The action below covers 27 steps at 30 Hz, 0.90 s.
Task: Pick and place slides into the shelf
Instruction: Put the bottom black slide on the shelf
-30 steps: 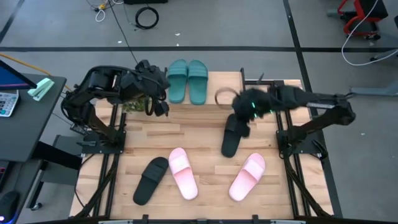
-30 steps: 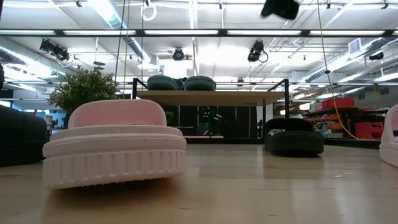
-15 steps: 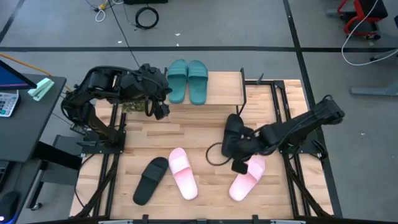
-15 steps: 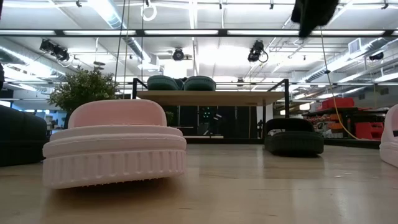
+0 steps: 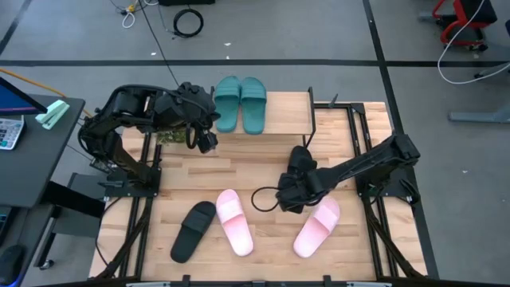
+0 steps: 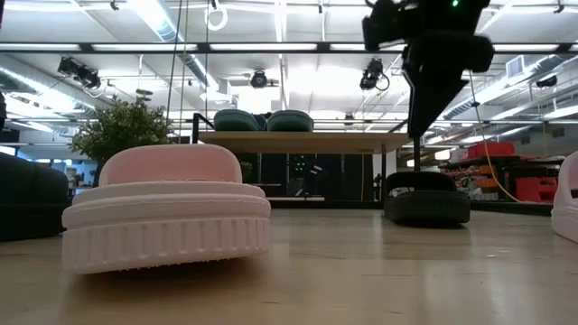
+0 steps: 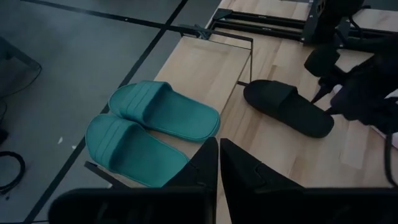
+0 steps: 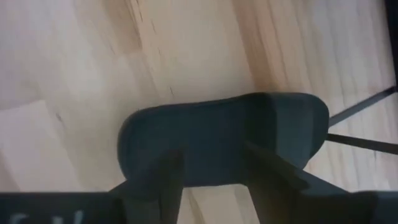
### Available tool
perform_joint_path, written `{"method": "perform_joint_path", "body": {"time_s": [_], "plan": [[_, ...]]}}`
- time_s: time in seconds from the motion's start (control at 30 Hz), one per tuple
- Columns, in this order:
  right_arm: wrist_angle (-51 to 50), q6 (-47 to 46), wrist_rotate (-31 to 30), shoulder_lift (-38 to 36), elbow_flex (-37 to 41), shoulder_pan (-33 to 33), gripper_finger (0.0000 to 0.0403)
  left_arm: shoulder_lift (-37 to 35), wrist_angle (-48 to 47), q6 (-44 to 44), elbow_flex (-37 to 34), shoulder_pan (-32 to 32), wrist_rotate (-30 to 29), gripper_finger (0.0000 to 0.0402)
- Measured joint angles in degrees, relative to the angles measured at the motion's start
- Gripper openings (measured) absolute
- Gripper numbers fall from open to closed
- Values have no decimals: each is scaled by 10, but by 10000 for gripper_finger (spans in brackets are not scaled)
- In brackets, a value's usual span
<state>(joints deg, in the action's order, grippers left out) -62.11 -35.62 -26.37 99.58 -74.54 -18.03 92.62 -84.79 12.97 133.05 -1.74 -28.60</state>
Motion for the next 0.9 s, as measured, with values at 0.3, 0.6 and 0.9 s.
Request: {"method": "perform_joint_path", "body": {"time_s": [0.3, 0.6, 0.9], "plan": [[4, -27, -20, 18, 0, 2, 174, 0, 17, -17, 0, 3, 0, 14], [4, -100, -22, -30, 0, 0, 164, 6, 9, -60, -4, 2, 92, 12], [3, -98, -38, -55, 0, -9, 162, 53, -51, -34, -3, -155, 154, 8]]}}
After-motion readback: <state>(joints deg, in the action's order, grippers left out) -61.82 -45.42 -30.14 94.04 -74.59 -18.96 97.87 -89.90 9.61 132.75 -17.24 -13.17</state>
